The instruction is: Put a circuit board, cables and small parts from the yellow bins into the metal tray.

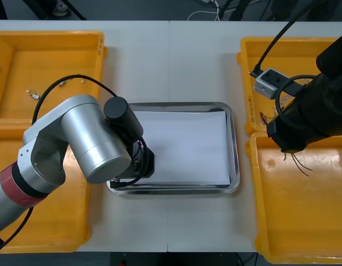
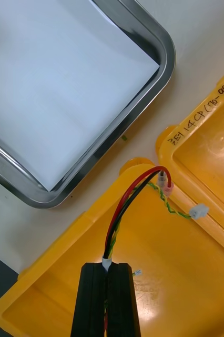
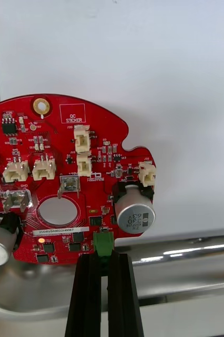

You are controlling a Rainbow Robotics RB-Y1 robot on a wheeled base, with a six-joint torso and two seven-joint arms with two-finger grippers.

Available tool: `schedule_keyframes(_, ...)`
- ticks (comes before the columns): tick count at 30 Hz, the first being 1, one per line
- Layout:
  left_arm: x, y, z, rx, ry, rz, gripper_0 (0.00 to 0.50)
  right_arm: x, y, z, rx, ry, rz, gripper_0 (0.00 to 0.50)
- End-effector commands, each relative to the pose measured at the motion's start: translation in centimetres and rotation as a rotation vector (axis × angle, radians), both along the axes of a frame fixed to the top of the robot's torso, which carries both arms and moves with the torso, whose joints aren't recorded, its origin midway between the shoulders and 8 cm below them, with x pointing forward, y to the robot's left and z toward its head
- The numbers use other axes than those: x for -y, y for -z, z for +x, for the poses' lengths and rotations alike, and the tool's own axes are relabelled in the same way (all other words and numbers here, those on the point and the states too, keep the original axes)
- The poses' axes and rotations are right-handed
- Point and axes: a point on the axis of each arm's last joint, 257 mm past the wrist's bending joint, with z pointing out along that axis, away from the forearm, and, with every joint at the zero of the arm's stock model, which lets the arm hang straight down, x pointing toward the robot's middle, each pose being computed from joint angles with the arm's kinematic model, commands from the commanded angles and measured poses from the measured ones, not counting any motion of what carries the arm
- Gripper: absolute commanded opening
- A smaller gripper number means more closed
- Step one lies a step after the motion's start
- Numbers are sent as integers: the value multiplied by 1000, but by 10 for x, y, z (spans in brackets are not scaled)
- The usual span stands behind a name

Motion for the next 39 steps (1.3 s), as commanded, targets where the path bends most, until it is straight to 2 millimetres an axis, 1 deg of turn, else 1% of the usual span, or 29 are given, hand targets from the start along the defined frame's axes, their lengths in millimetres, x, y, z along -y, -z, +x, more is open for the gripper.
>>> schedule_keyframes(1,29,-10,10,44,26,-29,0,-13,-15,6,55,-88,-30,0)
schedule_keyframes(12,34,-2,0,22,33,-27,1,-21,-14,4,50,-127,-45,0)
schedule_keyframes(24,34,2,-4,9,17,-31,1,-34,-8,4,47,-152,-48,0)
schedule_keyframes(27,34,2,-4,8,15,-32,8,-36,-7,3,42,-157,-43,0)
schedule_keyframes(28,34,2,-4,7,11,-33,108,-37,-7,3,41,-158,-45,0)
schedule_keyframes(29,34,2,-4,8,9,-35,221,-37,-7,3,41,-159,-45,0)
schedule_keyframes(30,34,2,-4,7,5,-36,386,-36,-7,4,40,-158,-46,0)
schedule_keyframes(31,34,2,-4,7,2,-37,469,-37,-6,4,40,-160,-47,0)
schedule_keyframes(32,34,2,-4,7,1,-39,500,-37,-6,4,40,-160,-47,0)
schedule_keyframes(39,37,1,-2,11,-8,-54,500,-34,-1,2,31,-169,-70,0)
